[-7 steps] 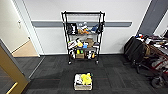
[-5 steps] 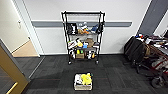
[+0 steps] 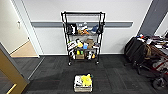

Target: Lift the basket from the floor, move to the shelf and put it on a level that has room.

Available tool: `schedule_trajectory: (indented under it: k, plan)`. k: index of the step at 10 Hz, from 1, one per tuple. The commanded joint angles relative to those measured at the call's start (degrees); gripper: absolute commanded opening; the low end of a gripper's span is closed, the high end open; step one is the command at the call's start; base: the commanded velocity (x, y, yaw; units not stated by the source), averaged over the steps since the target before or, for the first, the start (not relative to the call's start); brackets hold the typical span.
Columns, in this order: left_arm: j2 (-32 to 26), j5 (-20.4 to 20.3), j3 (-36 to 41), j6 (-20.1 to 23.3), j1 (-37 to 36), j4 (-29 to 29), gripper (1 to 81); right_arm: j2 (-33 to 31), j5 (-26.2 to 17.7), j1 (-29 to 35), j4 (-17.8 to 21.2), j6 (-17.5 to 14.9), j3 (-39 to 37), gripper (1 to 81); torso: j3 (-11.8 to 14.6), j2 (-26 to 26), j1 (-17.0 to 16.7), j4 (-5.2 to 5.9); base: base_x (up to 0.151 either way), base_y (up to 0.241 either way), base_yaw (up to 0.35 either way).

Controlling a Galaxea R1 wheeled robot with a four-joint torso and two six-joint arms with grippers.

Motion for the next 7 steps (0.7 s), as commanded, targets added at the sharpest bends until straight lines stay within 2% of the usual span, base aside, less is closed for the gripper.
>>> schedule_trajectory:
  k: [1, 7]
  plan:
    - [-0.5, 3.8, -0.1, 0.6, -0.7, 0.4, 81.1, -0.2, -3.5, 0.3, -0.5, -0.1, 0.0, 81.1, 0.0, 0.0, 0.0, 0.0, 0.085, 0.0, 0.0]
    - [-0.4, 3.9, 0.0, 0.6, -0.7, 0.3, 81.1, 0.0, -3.5, 0.5, -0.4, -0.1, 0.0, 81.1, 0.0, 0.0, 0.0, 0.0, 0.095, 0.0, 0.0]
